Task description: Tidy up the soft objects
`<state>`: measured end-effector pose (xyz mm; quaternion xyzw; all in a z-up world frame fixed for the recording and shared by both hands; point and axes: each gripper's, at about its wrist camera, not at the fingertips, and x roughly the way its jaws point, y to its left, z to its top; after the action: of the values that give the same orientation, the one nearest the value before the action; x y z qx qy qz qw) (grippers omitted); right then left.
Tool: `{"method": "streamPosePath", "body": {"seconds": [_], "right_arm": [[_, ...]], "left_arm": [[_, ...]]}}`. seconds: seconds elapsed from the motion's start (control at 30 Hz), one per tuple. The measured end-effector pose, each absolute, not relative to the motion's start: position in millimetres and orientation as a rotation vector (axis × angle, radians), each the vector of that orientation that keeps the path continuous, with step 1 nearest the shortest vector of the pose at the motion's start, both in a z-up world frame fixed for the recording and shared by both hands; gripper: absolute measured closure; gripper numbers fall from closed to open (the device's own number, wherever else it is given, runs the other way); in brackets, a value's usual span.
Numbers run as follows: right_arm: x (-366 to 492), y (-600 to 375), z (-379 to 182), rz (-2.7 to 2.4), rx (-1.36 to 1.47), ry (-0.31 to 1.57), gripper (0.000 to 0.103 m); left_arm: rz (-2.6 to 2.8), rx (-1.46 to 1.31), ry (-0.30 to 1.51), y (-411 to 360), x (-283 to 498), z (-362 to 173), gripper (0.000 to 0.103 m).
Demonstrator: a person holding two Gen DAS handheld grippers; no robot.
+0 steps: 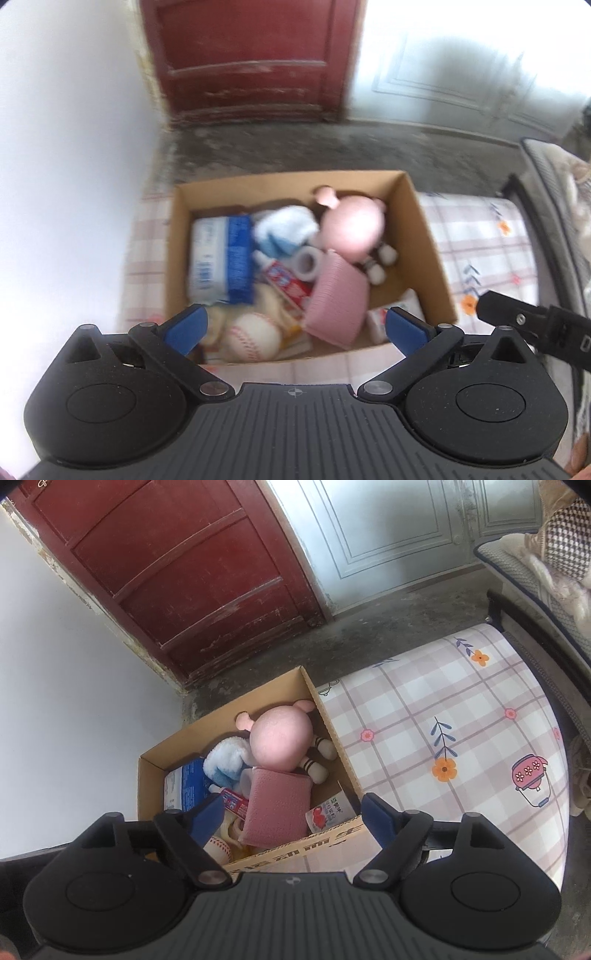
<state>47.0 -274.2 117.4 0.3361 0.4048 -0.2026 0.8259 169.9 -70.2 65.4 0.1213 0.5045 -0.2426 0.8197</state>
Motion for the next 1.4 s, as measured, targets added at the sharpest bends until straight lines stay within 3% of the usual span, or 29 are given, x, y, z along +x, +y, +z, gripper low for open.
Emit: {"method": "streamPosePath", "body": {"seconds": [0.2,0.5,0.87,1.4], "right_arm": [[44.1,-266.5,128.6,-0.485,0.686,0.807,0.005],[45.1,-260.4,126.1,-0.521,0.597,0.860,0.000],[62.6,-249.4,96.5,-0.530,0.419,1.060,0.000],[74.3,-249.1,88.7,-0.449,0.378,1.128,0.000]], "left_arm": [[-0.480,0.251,1.109,-67.4,171.4,69.1,0.000],[-0.453,0.158,1.193,-59.9,172.6,57.6,0.004],[-0.435,0.221,1.228,-53.6,173.7,45.9,0.004],[-0.413,0.295,1.254,-52.9,171.1,32.1,0.005]]}}
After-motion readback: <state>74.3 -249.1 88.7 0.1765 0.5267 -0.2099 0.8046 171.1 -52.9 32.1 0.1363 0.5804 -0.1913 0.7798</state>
